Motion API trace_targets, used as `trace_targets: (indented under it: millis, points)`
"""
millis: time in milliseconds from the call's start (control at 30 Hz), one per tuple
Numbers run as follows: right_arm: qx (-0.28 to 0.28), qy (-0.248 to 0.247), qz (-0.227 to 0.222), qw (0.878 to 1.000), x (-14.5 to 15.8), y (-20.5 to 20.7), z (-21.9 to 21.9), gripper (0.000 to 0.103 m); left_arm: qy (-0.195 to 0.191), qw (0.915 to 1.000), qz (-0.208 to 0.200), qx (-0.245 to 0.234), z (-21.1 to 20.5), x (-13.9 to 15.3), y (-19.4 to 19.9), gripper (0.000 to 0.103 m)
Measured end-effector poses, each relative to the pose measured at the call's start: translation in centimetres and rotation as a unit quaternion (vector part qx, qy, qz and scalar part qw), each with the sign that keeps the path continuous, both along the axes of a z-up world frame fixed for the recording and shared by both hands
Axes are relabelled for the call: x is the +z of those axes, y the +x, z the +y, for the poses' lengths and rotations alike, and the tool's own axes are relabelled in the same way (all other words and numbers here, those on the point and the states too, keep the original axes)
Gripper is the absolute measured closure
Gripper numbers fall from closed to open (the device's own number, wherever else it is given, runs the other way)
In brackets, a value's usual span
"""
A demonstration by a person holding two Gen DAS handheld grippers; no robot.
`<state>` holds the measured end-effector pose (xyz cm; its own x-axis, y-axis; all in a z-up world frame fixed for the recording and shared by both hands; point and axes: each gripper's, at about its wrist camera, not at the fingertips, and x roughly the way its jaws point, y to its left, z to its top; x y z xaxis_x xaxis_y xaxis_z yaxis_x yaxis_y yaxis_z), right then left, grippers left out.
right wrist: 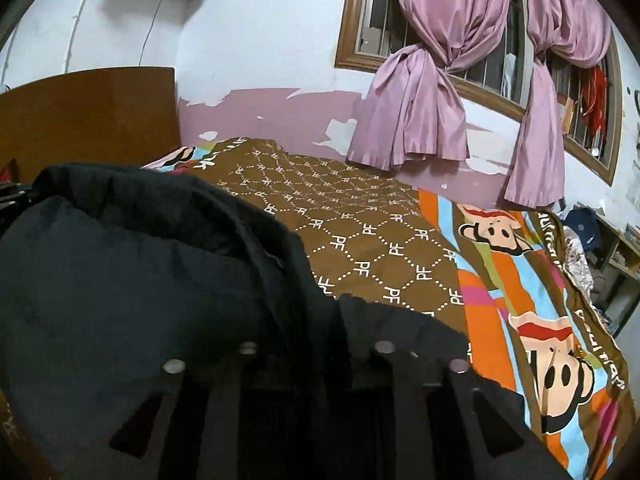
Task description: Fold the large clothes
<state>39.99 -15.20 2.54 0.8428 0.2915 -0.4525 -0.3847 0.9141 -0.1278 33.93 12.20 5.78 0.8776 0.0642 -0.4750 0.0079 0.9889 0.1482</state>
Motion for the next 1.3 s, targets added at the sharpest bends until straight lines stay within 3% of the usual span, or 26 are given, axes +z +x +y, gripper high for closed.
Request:
trace_targets:
  millis: [33,100,133,167,200,233,267,300,433,567,733,900,1033,1300]
  points:
    - [-0.001,0.002,-0.004,1.000,0.1,-0.2,-0.1,0.047,-0.017,0.9998,0.006,-0.001,0.3,-0.2,0.3,0.096]
    - [0.000,0.014,-0.021,1.000,0.6,-1.2,-0.7,0.029,-0.046,0.9988,0.015,-0.002,0.9,-0.4,0.6,0.092]
    - [0.003,0.017,-0.028,0.999,0.8,-1.6,-0.9,0.028,-0.055,0.9983,0.017,0.000,1.2,-0.4,0.6,0.084]
    - [0.008,0.018,-0.029,0.999,1.1,-2.2,-1.1,0.028,-0.059,0.9981,0.017,0.002,1.2,-0.1,0.8,0.059]
    - [0.012,0.019,-0.027,0.999,1.2,-2.5,-1.2,0.025,-0.062,0.9980,0.013,0.008,1.5,0.0,0.4,0.043]
    - [0.018,0.022,-0.023,0.999,1.2,-3.0,-1.2,0.018,-0.064,0.9978,0.006,0.016,1.6,0.3,0.2,0.011]
    - [0.026,0.027,-0.017,0.999,1.2,-3.6,-1.2,0.014,-0.069,0.9973,-0.008,0.023,1.8,0.5,-0.5,0.006]
    - [0.035,0.032,-0.011,0.999,1.1,-4.0,-1.3,0.008,-0.078,0.9963,-0.024,0.025,2.1,0.7,-1.4,0.006]
    - [0.081,0.051,0.023,0.995,-0.5,-6.6,-0.7,0.006,-0.103,0.9944,-0.025,0.007,2.5,1.0,-3.9,0.006]
    - [0.114,0.058,0.080,0.989,-3.4,-7.5,0.6,0.006,-0.107,0.9917,-0.005,-0.071,1.0,-0.1,-6.6,0.006]
    - [0.108,0.047,0.095,0.989,-4.6,-6.0,1.5,0.000,-0.086,0.9843,0.030,-0.151,-2.3,-2.1,-7.5,0.006]
    - [0.066,0.046,0.130,0.988,-4.6,-1.5,2.2,0.000,-0.024,0.9899,0.055,-0.128,-4.7,-3.7,-4.7,0.002]
    - [0.033,0.055,0.163,0.985,-4.2,3.4,1.2,0.000,-0.039,0.9901,0.091,-0.099,-4.5,-3.7,-0.3,0.001]
    - [0.013,0.019,0.155,0.988,-4.9,8.7,1.3,0.000,-0.069,0.9868,0.133,-0.062,-2.4,-3.9,6.5,0.001]
